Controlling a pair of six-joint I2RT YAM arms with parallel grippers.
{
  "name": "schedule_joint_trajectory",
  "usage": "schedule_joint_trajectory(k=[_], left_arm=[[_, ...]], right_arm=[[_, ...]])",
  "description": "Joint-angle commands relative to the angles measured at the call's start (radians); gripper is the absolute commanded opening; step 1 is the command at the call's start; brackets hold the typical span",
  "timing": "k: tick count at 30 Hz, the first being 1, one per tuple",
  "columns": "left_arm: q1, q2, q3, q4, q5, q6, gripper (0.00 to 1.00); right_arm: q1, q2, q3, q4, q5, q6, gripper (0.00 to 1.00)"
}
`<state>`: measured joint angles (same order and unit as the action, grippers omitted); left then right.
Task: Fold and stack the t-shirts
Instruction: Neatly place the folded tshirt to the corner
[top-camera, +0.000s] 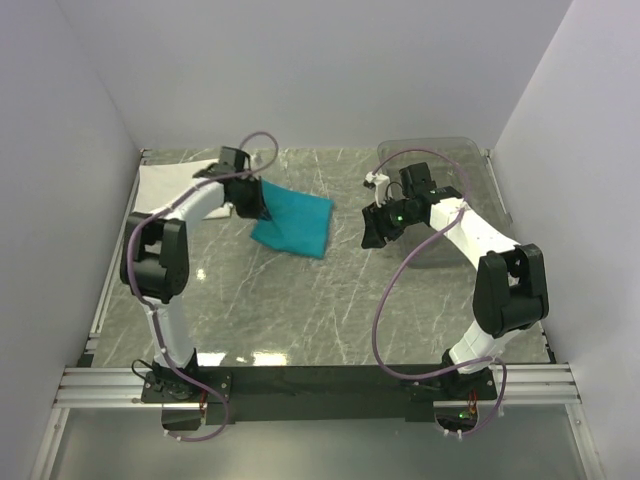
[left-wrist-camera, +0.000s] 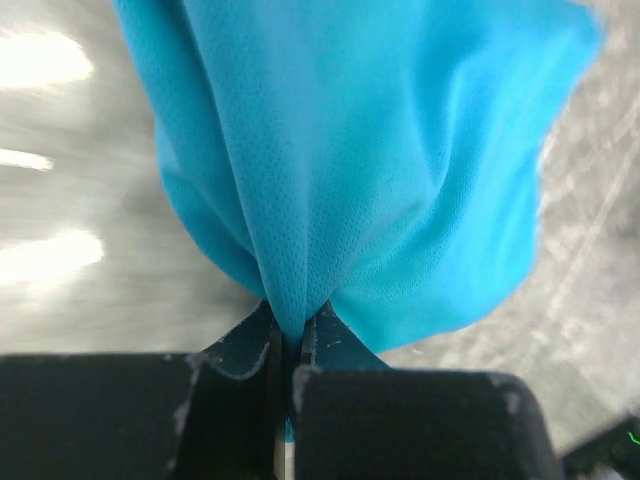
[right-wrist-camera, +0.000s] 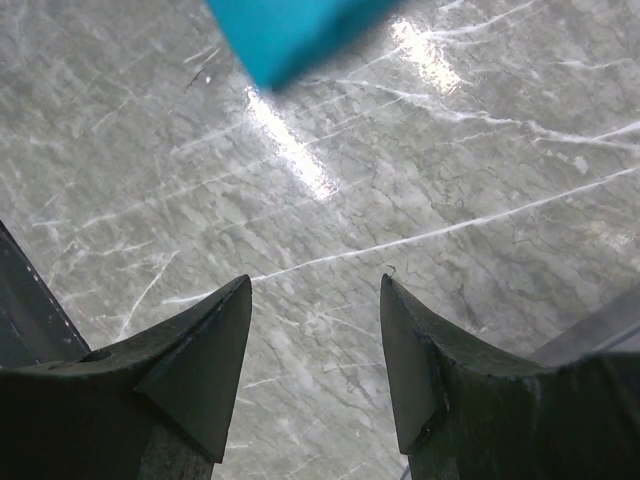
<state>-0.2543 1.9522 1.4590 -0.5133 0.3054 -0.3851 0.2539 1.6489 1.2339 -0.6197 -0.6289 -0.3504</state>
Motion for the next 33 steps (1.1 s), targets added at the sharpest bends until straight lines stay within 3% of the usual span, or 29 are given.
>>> schedule_joint_trajectory(k=[1, 8, 21, 33], left_arm=[[0.042, -0.082, 0.092, -0.071, -0.081, 0.158, 0.00], [0.141, -0.081, 0.191, -0.108, -0.118, 0.212, 0.01], [0.187, 0.002, 0.469, -0.172, -0.235, 0.368, 0.00], [0.302, 0.042, 0.469, -0.197, -0.082, 0.499, 0.01]], right_arm=[[-0.013, -0.024, -0.002, 0.031, -0.035, 0.005, 0.61], [-0.022, -0.008, -0.013, 0.043, -0.055, 0.007, 0.61], [-0.038, 0.011, -0.044, 0.064, -0.094, 0.010, 0.61], [-0.039, 0.029, -0.056, 0.066, -0.124, 0.008, 0.61]])
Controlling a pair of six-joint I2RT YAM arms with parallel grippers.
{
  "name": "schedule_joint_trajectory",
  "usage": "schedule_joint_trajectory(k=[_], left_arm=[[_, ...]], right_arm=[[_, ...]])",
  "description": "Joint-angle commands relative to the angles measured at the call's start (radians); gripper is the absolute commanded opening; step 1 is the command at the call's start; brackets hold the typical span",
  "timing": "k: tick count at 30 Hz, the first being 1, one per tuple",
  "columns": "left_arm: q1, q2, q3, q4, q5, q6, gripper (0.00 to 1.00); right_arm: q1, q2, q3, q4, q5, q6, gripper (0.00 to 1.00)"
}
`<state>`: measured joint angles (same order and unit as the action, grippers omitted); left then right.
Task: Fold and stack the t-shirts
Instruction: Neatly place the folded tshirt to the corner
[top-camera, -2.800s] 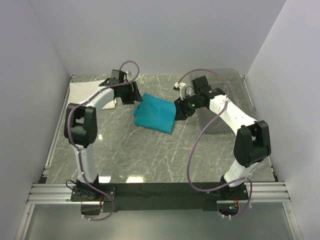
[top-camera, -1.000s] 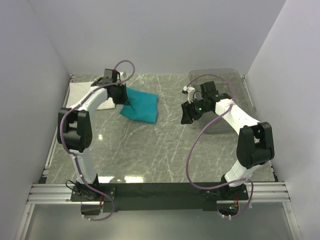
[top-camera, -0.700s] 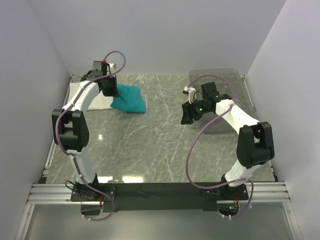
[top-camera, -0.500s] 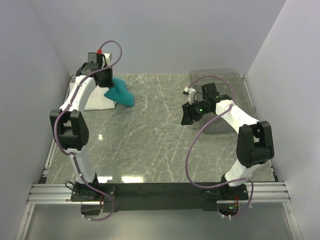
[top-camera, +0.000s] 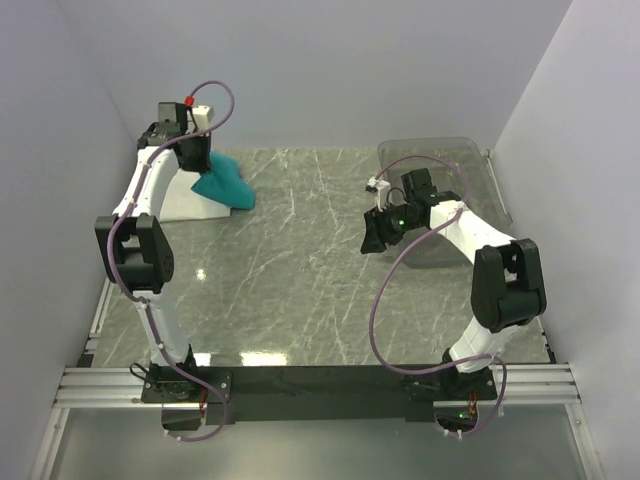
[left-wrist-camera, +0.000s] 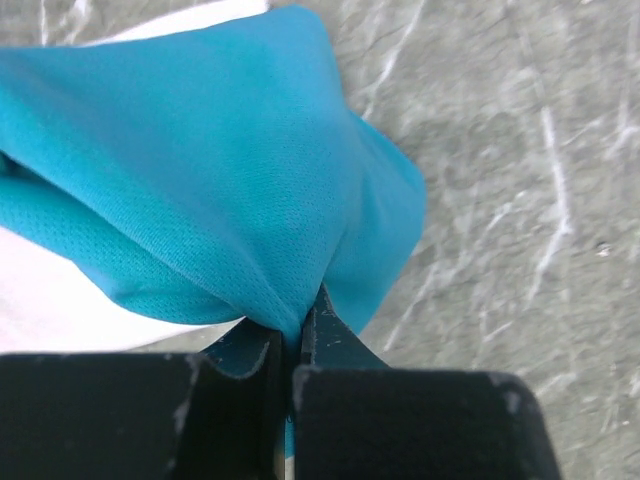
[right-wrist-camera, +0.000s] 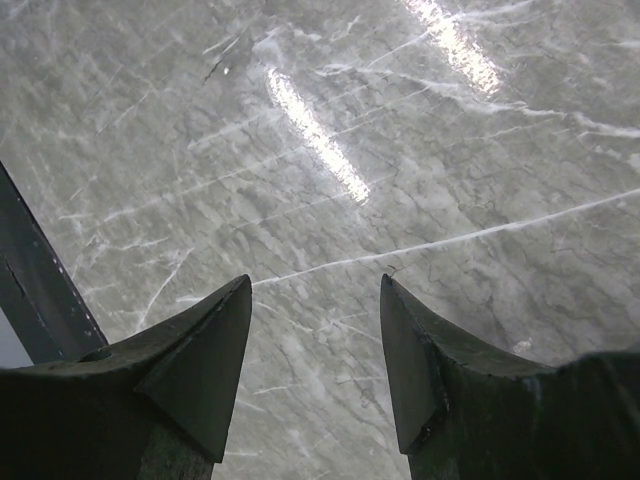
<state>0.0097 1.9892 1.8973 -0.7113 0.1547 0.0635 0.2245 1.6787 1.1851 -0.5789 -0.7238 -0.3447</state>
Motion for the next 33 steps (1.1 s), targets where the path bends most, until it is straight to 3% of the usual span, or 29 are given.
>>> schedule_joint_trajectory(k=[1, 17, 33], left_arm=[[0.047, 0.017, 0.034, 0.000, 0.077, 0.050, 0.00], [0.171, 0.128, 0.092, 0.004, 0.088, 0.038, 0.01], [0.156, 0.065, 0.163, 0.009, 0.252, 0.110, 0.01]], right_arm=[[-0.010, -0.001, -0.008, 0.025, -0.032, 0.003, 0.61], [-0.010, 0.012, -0.019, 0.016, -0.063, -0.008, 0.61], [-0.010, 0.044, -0.024, 0.008, -0.074, -0.014, 0.61]])
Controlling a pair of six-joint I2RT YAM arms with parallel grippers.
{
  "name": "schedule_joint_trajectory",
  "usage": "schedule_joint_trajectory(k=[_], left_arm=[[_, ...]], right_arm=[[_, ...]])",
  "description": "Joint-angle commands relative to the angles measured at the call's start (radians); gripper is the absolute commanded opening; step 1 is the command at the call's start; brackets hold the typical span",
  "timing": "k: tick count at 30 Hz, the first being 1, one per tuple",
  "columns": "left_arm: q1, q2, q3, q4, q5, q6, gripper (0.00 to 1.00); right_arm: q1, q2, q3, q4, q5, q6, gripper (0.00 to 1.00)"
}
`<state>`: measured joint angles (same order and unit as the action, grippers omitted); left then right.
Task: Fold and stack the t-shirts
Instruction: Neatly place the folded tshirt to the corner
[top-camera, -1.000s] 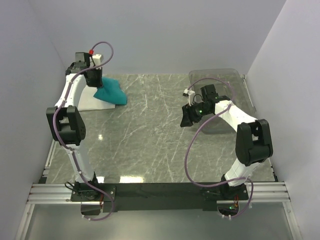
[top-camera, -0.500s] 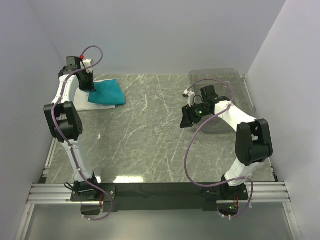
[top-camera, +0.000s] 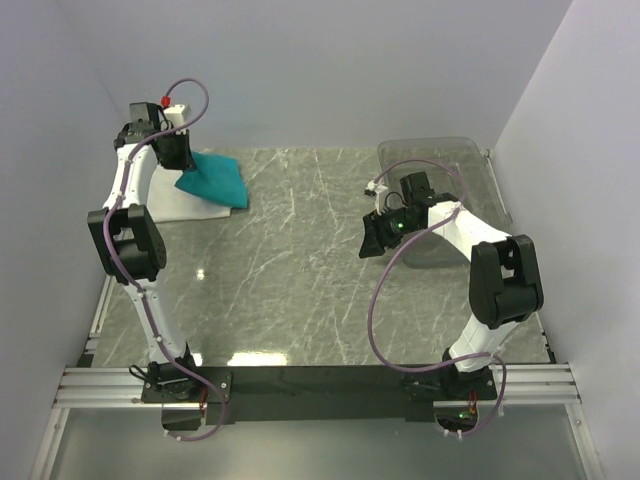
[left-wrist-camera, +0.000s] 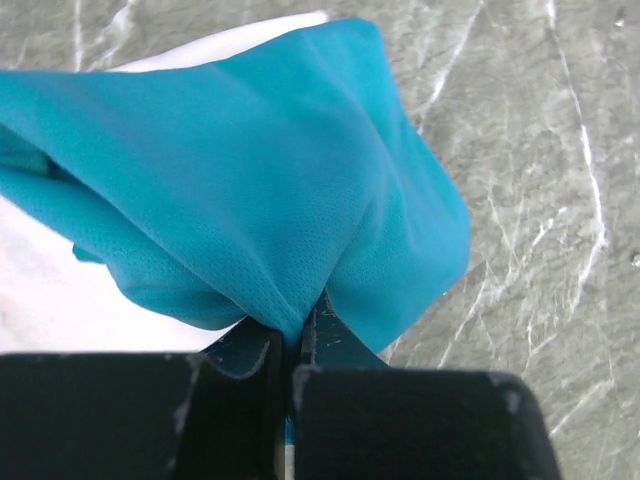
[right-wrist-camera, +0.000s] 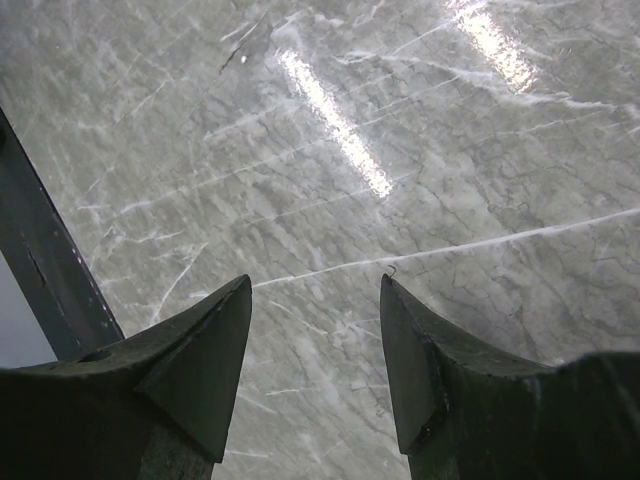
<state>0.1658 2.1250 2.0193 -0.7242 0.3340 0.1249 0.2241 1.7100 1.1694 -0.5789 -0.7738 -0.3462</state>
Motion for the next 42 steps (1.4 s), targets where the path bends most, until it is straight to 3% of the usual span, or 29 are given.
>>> schedule_joint_trajectory(k=[1, 4, 15, 34, 42], left_arm=[[0.000, -0.073, 0.042, 0.023, 0.086, 0.050, 0.01], [-0.006, -0.086, 0.045, 0.016, 0.140, 0.062, 0.01], [-0.011, -0.149, 0.053, 0.025, 0.120, 0.100, 0.01], [0.081, -0.080, -0.062, 0.060, 0.126, 0.078, 0.01], [0.138, -0.080, -0.132, 0.094, 0.123, 0.045, 0.10]], right_arm=[[-0.009, 0.013, -0.008, 0.007, -0.024, -0.013, 0.61], [-0.009, 0.017, -0.007, 0.007, -0.022, -0.013, 0.61], [-0.009, 0.022, -0.007, 0.007, -0.021, -0.011, 0.61], [-0.008, 0.028, -0.005, 0.001, -0.019, -0.020, 0.61], [-0.009, 0.033, -0.007, 0.002, -0.025, -0.024, 0.61]])
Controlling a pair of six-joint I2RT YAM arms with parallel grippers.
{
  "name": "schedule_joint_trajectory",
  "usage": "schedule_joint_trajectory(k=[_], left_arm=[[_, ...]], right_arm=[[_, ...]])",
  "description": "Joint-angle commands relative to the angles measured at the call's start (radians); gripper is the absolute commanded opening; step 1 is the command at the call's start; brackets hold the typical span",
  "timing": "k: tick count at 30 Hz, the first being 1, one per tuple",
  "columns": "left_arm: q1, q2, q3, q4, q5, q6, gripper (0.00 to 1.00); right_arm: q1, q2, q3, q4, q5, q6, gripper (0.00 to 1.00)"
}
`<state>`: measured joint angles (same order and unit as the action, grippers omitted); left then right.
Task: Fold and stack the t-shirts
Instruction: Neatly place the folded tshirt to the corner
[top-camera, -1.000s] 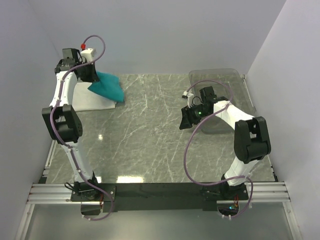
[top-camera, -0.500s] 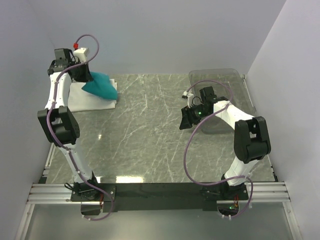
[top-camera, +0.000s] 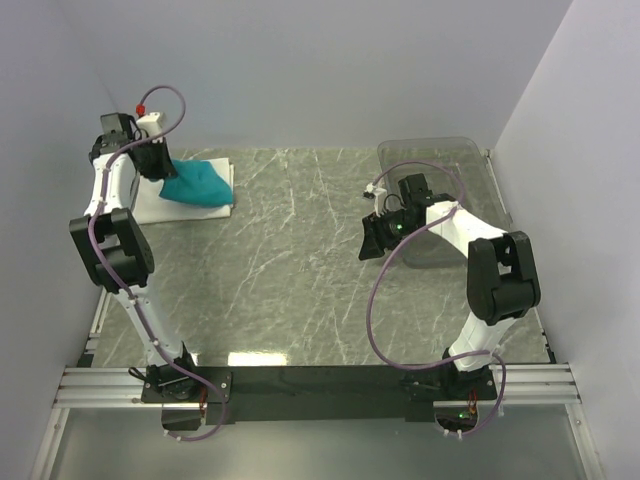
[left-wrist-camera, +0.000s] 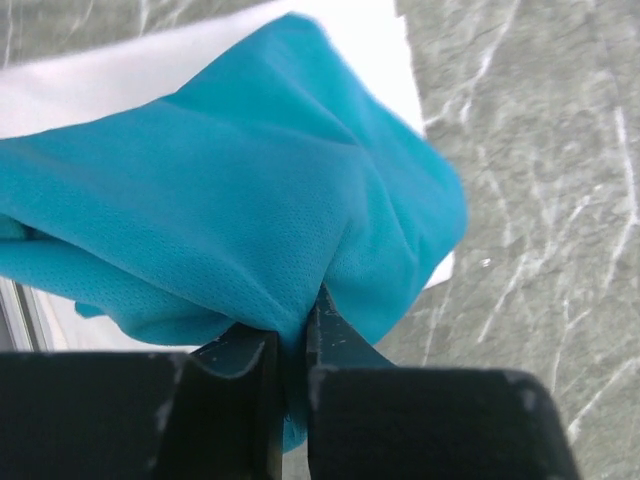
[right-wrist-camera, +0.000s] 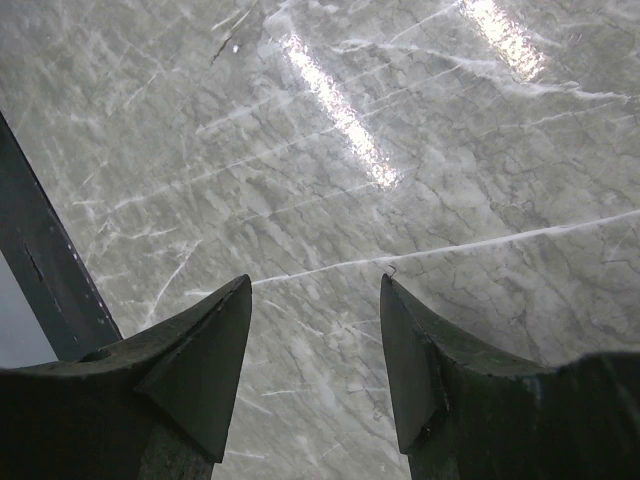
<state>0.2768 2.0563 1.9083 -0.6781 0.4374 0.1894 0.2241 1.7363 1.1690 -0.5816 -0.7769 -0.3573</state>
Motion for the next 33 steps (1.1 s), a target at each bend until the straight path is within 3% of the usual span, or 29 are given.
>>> schedule_joint_trajectory(k=[1, 4, 6, 14, 18, 20, 21, 22, 26, 33], left_arm=[[0.030, -0.012, -0.037, 0.054, 0.012, -0.025, 0.11], [0.038, -0.015, -0.073, 0.071, -0.032, -0.054, 0.22], [0.039, -0.019, -0.092, 0.065, -0.087, -0.086, 0.36], [0.074, -0.149, -0.299, 0.149, -0.256, -0.350, 0.63], [0.120, -0.220, -0.379, 0.179, -0.230, -0.527, 0.67], [0.136, -0.263, -0.431, 0.202, -0.217, -0.608, 0.78], [0.154, -0.275, -0.449, 0.215, -0.204, -0.634, 0.92], [0.166, -0.289, -0.481, 0.227, -0.195, -0.663, 0.99], [0.235, -0.329, -0.546, 0.324, -0.071, -0.824, 1.00], [0.254, -0.228, -0.485, 0.350, -0.014, -0.844, 0.98]], right_arm=[[-0.009, 0.008, -0.006, 0.003, -0.022, -0.014, 0.61], [-0.009, 0.011, -0.003, 0.003, -0.024, -0.015, 0.61], [-0.008, 0.014, 0.000, 0.003, -0.027, -0.015, 0.61], [-0.009, 0.035, 0.014, 0.011, -0.041, -0.014, 0.61], [-0.009, 0.048, 0.020, 0.014, -0.050, -0.012, 0.61], [-0.009, 0.049, 0.021, 0.017, -0.053, -0.011, 0.61], [-0.009, 0.051, 0.023, 0.019, -0.055, -0.012, 0.61], [-0.008, 0.052, 0.023, 0.019, -0.056, -0.014, 0.61], [-0.009, 0.054, 0.021, 0.019, -0.064, -0.016, 0.61], [-0.008, 0.055, 0.020, 0.022, -0.067, -0.016, 0.61]])
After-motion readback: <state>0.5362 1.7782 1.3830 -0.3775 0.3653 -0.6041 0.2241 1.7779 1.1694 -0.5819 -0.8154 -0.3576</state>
